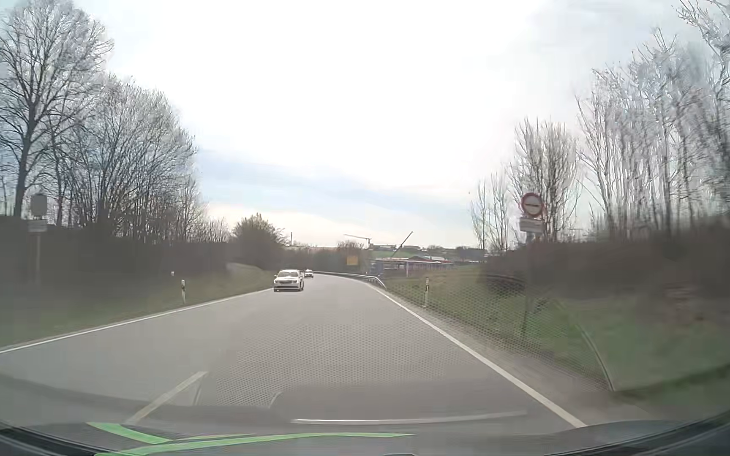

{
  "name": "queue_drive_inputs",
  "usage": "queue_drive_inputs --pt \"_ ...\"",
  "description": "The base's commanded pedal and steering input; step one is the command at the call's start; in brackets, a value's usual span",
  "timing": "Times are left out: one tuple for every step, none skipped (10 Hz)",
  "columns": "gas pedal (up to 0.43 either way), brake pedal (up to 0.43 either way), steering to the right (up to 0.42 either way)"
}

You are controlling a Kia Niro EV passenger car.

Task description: Follow the waypoints while adhering to traffic rules and regulations

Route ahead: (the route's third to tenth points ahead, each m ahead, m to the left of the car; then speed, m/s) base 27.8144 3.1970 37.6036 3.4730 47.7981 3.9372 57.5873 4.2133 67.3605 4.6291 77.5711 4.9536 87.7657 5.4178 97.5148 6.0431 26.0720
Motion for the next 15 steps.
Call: queue_drive_inputs --pt "0.177 0.000 -0.008" --pt "0.169 0.000 -0.008" --pt "0.169 0.000 -0.007" --pt "0.157 0.000 -0.007" --pt "0.157 0.000 -0.007" --pt "0.157 0.000 -0.007" --pt "0.157 0.000 -0.007" --pt "0.157 0.000 -0.007" --pt "0.157 0.000 -0.007" --pt "0.150 0.000 -0.007" --pt "0.150 0.000 -0.007" --pt "0.150 0.000 -0.007" --pt "0.150 0.000 -0.006" --pt "0.150 0.000 -0.006" --pt "0.150 0.000 -0.005"
